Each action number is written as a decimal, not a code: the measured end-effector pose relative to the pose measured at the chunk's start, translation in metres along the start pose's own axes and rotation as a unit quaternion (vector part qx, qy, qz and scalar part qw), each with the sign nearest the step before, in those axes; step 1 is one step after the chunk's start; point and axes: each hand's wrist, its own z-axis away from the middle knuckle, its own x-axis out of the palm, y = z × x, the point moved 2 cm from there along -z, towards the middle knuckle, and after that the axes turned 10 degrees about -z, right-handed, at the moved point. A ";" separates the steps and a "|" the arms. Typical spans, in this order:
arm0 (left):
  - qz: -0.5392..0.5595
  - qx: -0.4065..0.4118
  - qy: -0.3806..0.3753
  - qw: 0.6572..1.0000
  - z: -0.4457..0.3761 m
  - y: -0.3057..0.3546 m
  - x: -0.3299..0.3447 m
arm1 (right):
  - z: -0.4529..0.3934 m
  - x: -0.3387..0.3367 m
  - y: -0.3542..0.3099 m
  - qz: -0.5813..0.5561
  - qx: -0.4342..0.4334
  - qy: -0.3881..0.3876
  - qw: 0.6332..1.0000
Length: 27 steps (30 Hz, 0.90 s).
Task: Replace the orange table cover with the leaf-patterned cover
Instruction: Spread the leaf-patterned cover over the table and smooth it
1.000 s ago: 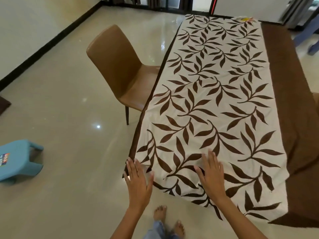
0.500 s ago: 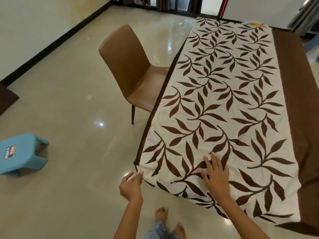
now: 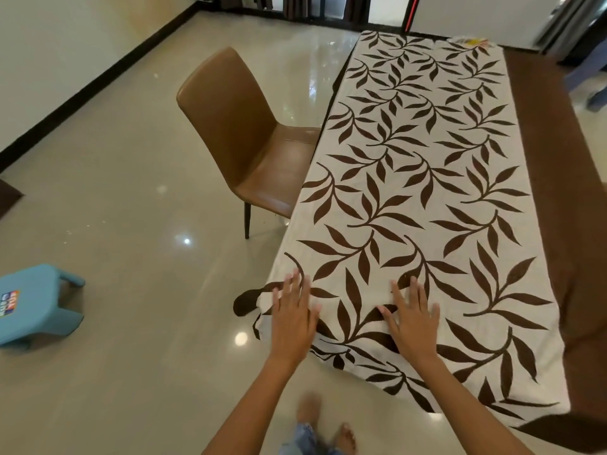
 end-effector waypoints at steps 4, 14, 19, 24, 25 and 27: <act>-0.069 0.105 -0.055 0.991 -0.028 0.021 0.026 | 0.009 0.003 0.005 -0.010 -0.006 0.006 1.000; -0.096 0.132 -0.064 0.985 -0.024 0.021 0.045 | 0.042 -0.010 0.074 -0.013 0.132 0.053 0.990; -0.080 0.080 -0.063 0.992 -0.011 0.036 0.045 | 0.065 -0.016 0.090 -0.088 0.072 0.060 0.992; -0.017 0.196 -0.073 0.978 -0.017 0.139 0.050 | 0.070 -0.041 0.164 -0.101 0.192 0.122 0.969; -0.011 0.236 -0.073 0.969 -0.018 0.168 0.055 | 0.071 -0.045 0.176 -0.099 0.193 0.113 0.970; -0.006 0.303 -0.087 0.949 -0.017 0.223 0.071 | 0.076 -0.051 0.195 -0.079 0.148 0.097 0.981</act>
